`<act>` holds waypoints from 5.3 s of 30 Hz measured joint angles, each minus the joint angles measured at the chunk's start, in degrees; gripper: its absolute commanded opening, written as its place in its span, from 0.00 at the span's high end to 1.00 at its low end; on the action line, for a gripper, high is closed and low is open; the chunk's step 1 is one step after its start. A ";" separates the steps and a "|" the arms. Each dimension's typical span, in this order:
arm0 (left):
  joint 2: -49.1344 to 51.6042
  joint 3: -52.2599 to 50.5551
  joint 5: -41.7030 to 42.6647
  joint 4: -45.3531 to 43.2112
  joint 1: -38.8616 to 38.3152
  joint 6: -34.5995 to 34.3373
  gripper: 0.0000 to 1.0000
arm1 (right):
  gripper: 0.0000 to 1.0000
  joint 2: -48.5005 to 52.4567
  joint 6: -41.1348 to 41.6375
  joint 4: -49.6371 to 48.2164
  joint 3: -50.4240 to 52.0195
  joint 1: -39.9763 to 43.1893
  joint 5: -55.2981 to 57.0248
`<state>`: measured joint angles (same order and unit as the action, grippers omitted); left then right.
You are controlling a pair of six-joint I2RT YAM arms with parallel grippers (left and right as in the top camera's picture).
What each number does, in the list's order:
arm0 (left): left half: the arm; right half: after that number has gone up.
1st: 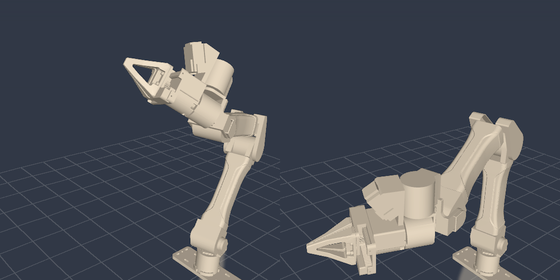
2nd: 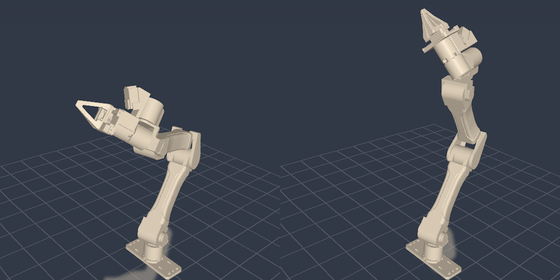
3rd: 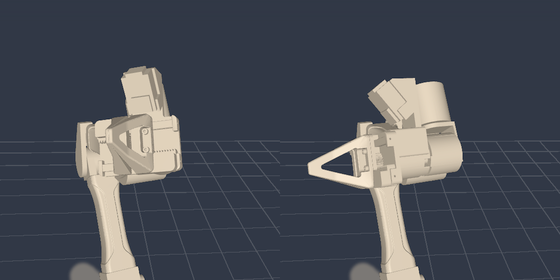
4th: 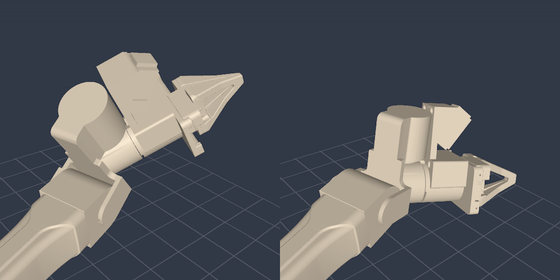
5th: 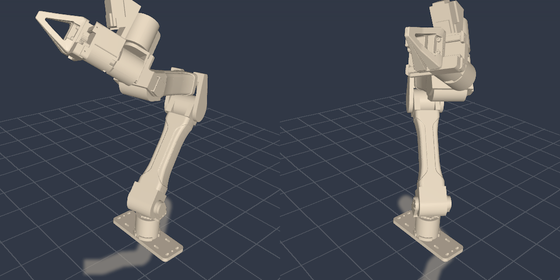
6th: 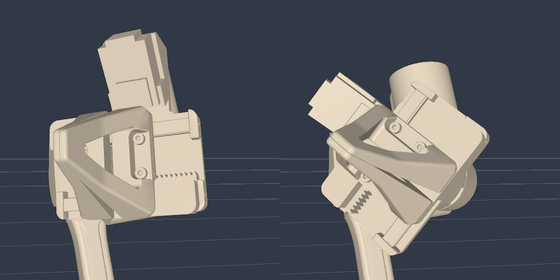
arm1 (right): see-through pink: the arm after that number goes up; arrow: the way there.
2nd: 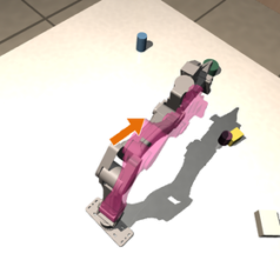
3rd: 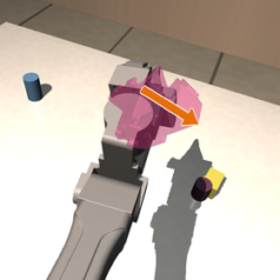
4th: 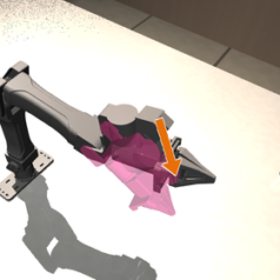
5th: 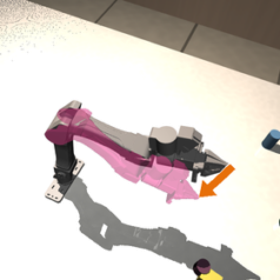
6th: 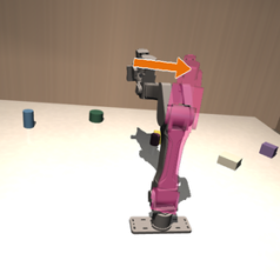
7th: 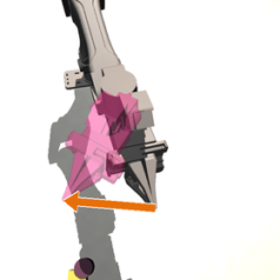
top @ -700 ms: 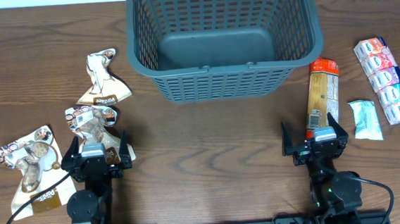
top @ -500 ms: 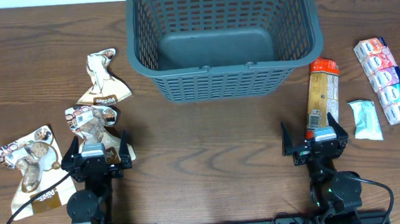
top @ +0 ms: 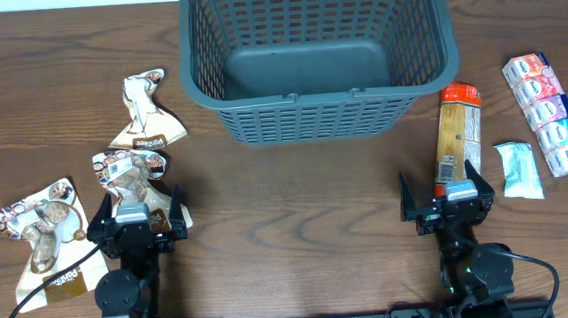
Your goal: Pack container
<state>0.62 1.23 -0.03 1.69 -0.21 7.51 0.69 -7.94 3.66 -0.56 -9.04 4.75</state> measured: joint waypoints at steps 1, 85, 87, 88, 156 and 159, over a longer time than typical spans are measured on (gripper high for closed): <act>0.00 0.00 0.00 0.00 0.00 0.00 0.01 | 0.01 0.00 0.00 0.00 0.00 0.00 0.00; 0.00 0.15 -0.22 0.11 0.00 -1.75 0.01 | 0.01 113.31 11.19 51.34 -82.86 22.60 -5.29; 0.00 0.15 -0.22 0.09 0.00 -1.75 0.01 | 0.01 114.55 11.15 50.86 -82.86 22.60 -5.16; 0.00 0.15 -0.22 0.09 0.00 -1.75 0.01 | 0.01 114.90 11.13 50.62 -82.86 22.60 -5.14; 0.00 0.15 -0.22 0.09 0.00 -4.57 0.01 | 0.99 86.40 -29.18 53.94 -114.84 5.66 -25.97; 0.00 0.15 -0.22 0.09 0.00 -4.55 0.01 | 0.99 88.59 -35.67 50.49 -114.75 1.33 -29.00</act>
<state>0.62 1.39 -0.25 1.78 -0.21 2.96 89.27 -43.62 54.15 -115.31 -7.70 -24.25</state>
